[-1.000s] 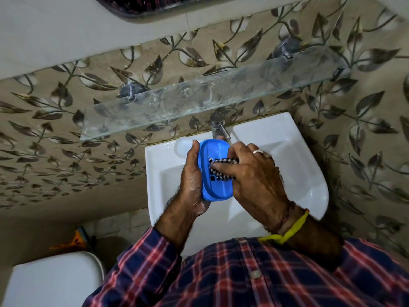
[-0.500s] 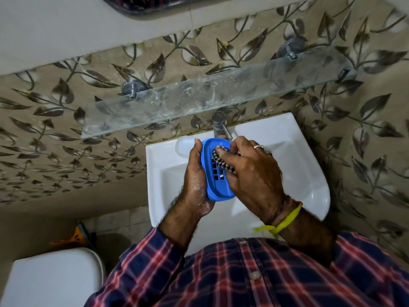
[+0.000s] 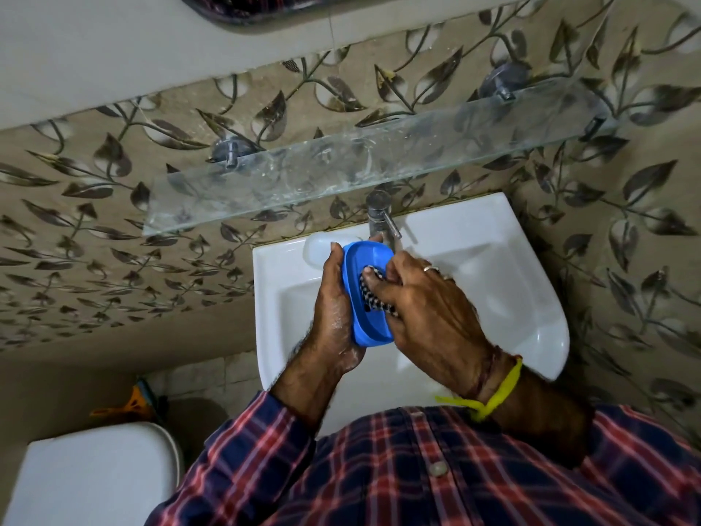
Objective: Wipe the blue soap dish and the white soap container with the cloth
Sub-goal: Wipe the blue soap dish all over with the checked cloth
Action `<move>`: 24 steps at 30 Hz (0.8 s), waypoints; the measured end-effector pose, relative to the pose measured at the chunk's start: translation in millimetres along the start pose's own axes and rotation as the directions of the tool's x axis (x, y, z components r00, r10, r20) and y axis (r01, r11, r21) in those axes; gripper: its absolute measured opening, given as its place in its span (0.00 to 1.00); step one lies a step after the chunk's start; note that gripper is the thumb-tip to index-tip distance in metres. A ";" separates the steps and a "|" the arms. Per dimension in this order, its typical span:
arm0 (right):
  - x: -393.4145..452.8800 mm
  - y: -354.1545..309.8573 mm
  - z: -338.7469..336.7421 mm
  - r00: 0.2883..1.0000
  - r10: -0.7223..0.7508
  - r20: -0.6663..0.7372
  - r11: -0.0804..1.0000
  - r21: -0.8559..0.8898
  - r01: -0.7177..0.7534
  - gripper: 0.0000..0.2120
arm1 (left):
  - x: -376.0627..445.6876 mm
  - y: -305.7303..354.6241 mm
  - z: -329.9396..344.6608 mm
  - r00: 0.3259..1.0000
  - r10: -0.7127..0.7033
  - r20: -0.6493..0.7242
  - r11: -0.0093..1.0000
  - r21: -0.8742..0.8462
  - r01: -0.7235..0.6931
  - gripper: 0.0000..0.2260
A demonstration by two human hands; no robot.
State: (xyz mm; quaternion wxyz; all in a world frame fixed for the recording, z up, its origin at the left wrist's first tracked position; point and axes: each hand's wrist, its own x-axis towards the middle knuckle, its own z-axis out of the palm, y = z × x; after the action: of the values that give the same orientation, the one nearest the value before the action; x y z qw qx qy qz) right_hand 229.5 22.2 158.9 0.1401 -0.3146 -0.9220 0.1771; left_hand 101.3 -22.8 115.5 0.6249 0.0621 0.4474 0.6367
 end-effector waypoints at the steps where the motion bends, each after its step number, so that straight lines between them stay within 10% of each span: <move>1: -1.2 0.3 0.9 1.000 0.003 -0.005 1.000 -0.018 -0.003 0.18 | -0.2 -1.8 -0.1 1.000 -0.004 0.006 1.000 0.005 0.004 0.30; 15: 11.2 1.0 -3.2 0.957 0.042 -0.288 0.999 0.044 -0.030 0.15 | -4.4 -6.3 16.3 0.998 0.057 0.026 0.997 0.042 -0.058 0.30; 24: 11.9 -3.3 1.9 0.976 0.136 -0.171 0.982 -0.107 -0.156 0.18 | -7.9 -4.5 15.8 0.989 0.143 -0.033 0.981 0.135 -0.137 0.29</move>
State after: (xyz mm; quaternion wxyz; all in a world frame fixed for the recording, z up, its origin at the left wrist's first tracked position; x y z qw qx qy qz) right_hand 217.9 26.8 160.3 0.1823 -0.4028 -0.8908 0.1049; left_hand 116.4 -22.6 125.8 0.5635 0.1211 0.4963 0.6492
